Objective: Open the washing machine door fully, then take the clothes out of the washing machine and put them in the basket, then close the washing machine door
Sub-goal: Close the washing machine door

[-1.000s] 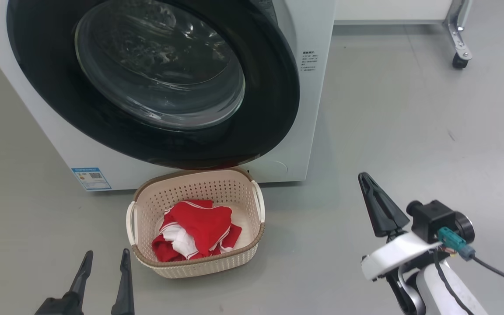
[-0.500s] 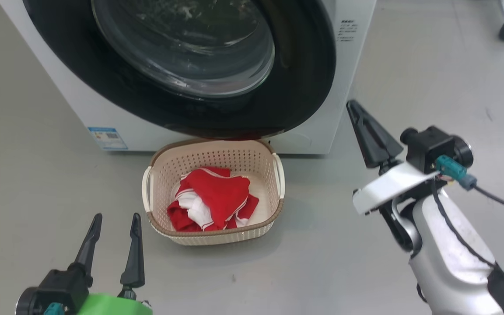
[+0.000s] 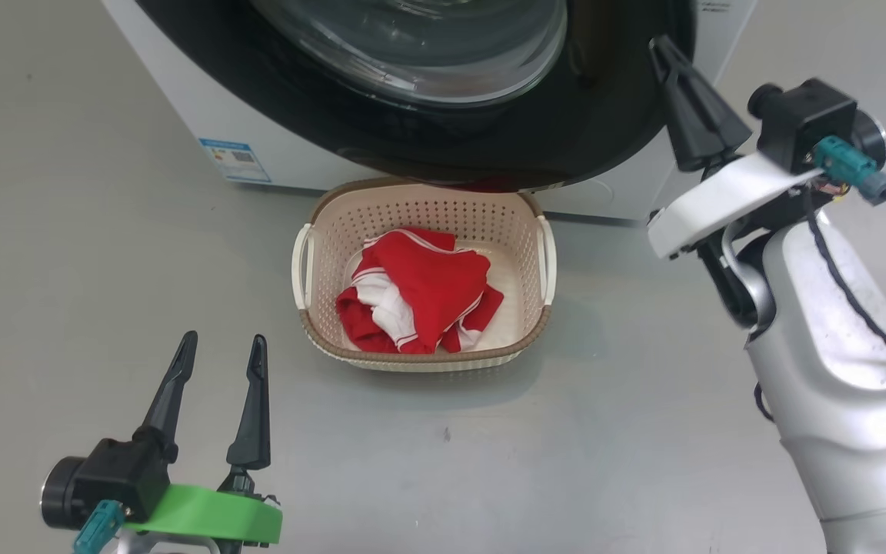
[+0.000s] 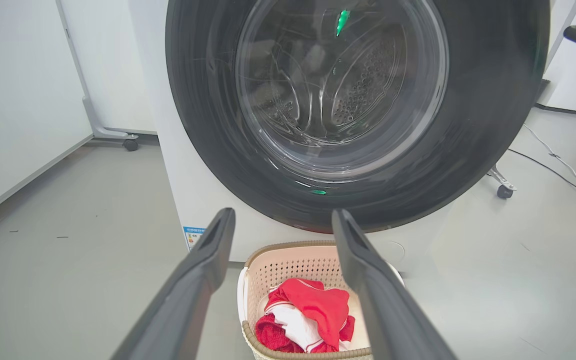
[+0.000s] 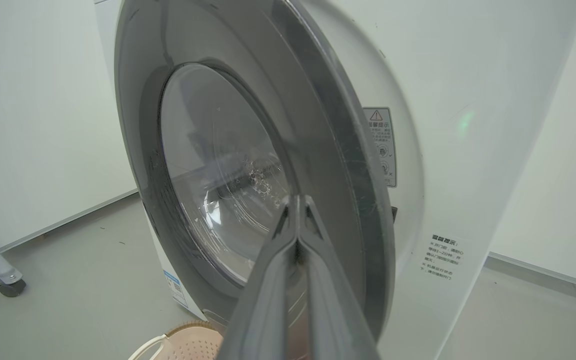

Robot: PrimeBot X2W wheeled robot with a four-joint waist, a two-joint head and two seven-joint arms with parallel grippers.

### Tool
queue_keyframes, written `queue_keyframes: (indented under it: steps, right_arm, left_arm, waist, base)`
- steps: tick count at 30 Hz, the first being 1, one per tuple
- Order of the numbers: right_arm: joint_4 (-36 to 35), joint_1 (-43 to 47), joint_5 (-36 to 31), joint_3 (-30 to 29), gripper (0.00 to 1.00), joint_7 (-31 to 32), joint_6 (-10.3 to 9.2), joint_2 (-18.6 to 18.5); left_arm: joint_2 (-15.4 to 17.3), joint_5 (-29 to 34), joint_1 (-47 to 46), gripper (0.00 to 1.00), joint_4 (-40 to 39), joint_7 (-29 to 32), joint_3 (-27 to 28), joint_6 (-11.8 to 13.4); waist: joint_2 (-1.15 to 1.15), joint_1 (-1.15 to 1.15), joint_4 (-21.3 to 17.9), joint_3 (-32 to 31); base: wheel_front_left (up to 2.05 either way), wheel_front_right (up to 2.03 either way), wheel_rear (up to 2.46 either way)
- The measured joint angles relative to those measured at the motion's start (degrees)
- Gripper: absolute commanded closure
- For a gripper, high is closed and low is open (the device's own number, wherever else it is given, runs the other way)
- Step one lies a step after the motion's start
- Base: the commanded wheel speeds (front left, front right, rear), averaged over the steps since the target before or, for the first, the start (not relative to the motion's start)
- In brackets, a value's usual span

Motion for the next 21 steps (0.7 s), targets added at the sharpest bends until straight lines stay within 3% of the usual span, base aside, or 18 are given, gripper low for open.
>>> queue_keyframes:
  steps: [6,21]
  right_arm:
    - [3.6,-4.7,0.1,-0.6,1.0,0.2,0.04,-1.1]
    - [9.0,-9.9,1.9,-1.6,1.0,-0.4,0.55,-2.4]
  left_arm:
    - [-0.4,0.0,-1.6,0.0,0.7,-0.5,-0.3,-0.9]
    - [-0.8,0.3,-3.4,0.0,1.9,-1.2,-0.4,-1.0]
  waist:
    - [0.0,0.0,2.4,2.7]
    - [0.0,0.0,4.3,5.1]
  base:
    - [0.0,0.0,0.0]
    - [0.0,0.0,0.0]
